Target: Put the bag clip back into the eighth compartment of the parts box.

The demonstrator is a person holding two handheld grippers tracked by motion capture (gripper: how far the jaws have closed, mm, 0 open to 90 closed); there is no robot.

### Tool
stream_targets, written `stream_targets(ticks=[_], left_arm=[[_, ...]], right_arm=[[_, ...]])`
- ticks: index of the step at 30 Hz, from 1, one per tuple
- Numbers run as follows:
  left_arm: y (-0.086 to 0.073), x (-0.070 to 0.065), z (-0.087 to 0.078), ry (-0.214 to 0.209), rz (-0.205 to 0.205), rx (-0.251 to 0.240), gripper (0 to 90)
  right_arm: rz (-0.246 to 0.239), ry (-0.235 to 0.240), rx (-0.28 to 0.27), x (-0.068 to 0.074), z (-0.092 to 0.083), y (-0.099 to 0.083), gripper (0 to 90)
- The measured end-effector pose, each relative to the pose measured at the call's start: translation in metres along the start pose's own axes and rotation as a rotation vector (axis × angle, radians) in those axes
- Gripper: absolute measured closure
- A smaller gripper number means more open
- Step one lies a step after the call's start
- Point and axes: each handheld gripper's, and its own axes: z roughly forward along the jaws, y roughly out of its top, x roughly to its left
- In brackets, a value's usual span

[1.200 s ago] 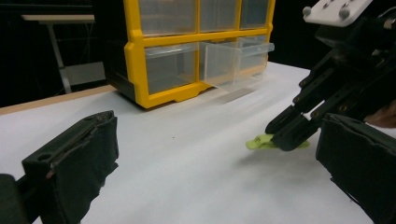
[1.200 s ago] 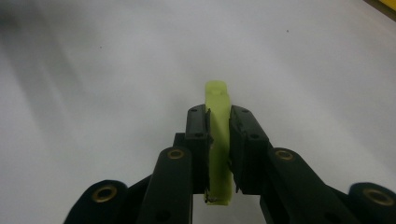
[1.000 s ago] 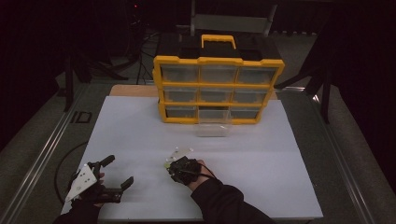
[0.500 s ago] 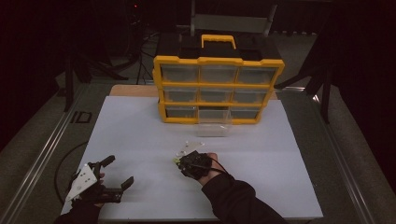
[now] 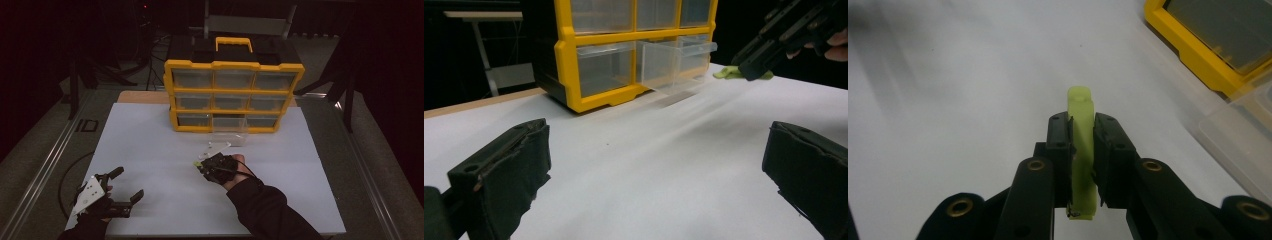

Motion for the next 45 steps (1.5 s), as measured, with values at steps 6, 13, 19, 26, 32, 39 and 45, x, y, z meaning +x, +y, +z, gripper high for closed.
stream_targets(ticks=[6, 13, 19, 26, 32, 39, 45], left_arm=[[0.0, 0.0, 0.0, 0.0, -0.001, 0.002, 0.0], [0.0, 0.0, 0.0, 0.001, -0.002, 0.001, 0.0], [0.0, 0.0, 0.0, 0.004, -0.002, -0.004, 0.0], [0.0, 0.0, 0.0, 0.004, -0.005, -0.003, 0.0], [0.0, 0.0, 0.0, 0.002, -0.006, -0.004, 0.0], [0.0, 0.0, 0.0, 0.002, -0.004, -0.003, 0.0], [0.0, 0.0, 0.0, 0.001, -0.005, -0.002, 0.0]], right_arm=[[-0.005, -0.01, -0.005, -0.01, -0.013, 0.002, 78.5], [0.003, -0.018, -0.015, -0.023, -0.029, 0.005, 78.4], [0.0, -0.04, -0.017, -0.035, -0.043, 0.008, 78.5], [0.004, -0.06, -0.021, -0.05, -0.056, 0.011, 78.4], [0.013, -0.078, -0.027, -0.062, -0.066, 0.013, 78.4], [0.025, -0.126, -0.035, -0.08, -0.081, 0.018, 78.4], [0.018, -0.151, -0.037, -0.089, -0.088, 0.02, 78.4]])
